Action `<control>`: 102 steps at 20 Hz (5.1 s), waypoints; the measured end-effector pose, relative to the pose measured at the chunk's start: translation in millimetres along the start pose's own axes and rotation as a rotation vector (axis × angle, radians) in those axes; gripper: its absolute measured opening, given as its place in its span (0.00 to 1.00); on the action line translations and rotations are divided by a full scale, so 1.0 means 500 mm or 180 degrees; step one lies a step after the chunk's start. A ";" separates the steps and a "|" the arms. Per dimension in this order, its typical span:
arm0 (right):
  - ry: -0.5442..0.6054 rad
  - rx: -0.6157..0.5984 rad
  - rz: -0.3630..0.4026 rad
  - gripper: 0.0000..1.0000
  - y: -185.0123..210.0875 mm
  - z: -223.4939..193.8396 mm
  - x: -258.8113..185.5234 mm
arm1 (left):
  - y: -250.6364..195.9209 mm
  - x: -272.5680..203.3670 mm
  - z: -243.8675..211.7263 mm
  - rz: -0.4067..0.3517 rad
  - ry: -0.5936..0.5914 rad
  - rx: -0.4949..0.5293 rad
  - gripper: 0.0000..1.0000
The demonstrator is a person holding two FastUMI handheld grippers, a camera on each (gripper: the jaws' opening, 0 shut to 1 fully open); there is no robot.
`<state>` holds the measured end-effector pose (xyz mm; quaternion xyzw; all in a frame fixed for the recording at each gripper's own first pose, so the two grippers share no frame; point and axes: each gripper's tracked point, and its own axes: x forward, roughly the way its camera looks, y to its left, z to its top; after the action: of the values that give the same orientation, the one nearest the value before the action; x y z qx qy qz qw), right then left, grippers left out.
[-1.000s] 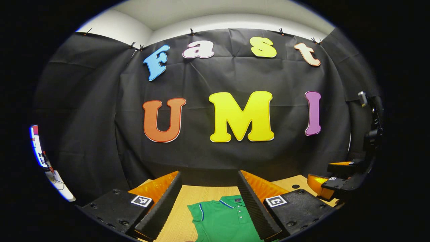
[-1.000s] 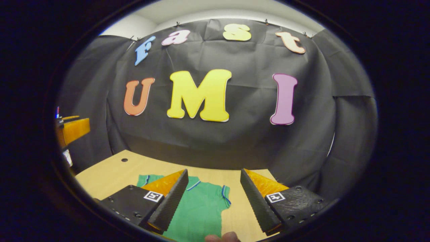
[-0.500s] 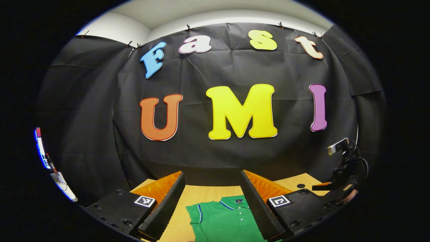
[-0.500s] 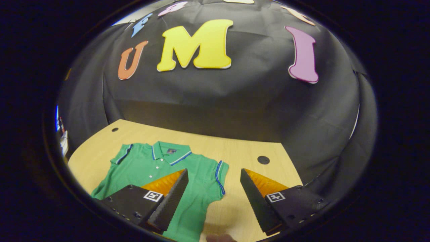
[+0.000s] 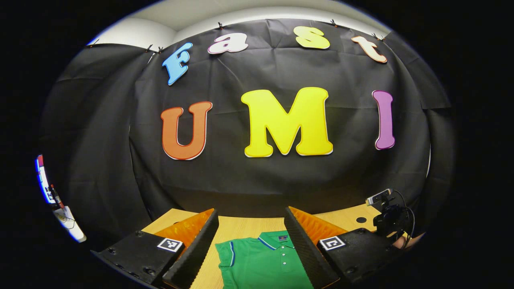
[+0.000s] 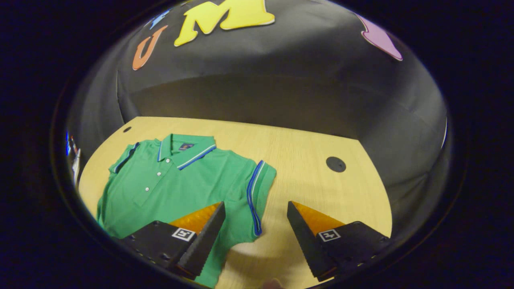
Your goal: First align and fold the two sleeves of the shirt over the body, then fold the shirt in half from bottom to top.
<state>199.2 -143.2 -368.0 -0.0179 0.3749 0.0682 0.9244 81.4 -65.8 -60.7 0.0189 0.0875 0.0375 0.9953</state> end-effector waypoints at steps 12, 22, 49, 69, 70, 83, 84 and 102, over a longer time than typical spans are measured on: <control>0.0259 0.0381 0.0188 0.00 0.004 -0.009 0.043 | -0.011 0.011 0.001 -0.0012 0.0033 0.0137 1.00; -0.0009 0.0707 0.0033 0.00 0.127 0.123 -0.071 | 0.084 -0.008 -0.034 -0.0033 0.0059 -0.0144 1.00; -0.0680 0.0286 -0.0447 0.96 0.254 0.109 -0.440 | 0.145 0.170 -0.361 -0.0516 0.0952 -0.0124 1.00; -0.0219 0.0781 -0.0839 0.98 0.170 -0.049 -0.527 | 0.160 0.293 -0.626 -0.0431 0.1663 -0.0014 0.60; -0.0188 0.0790 -0.0818 0.98 0.173 -0.056 -0.524 | 0.161 0.292 -0.627 -0.0439 0.1657 -0.0030 0.57; -0.0089 0.0946 -0.0659 0.96 0.179 -0.055 -0.479 | 0.179 0.301 -0.541 -0.0614 0.1353 -0.0477 0.07; -0.0084 0.0938 -0.0640 0.96 0.183 -0.057 -0.478 | 0.173 0.303 -0.527 -0.0647 0.1321 -0.0490 0.07; -0.0310 0.1155 -0.0856 0.95 0.066 -0.088 -0.574 | -0.120 0.281 -0.473 -0.1052 0.1530 -0.0114 0.10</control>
<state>-39.6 -146.5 -199.4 0.1021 0.3302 -0.1234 0.9302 182.3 -107.4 -320.1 -0.0226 0.3221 -0.1202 0.9388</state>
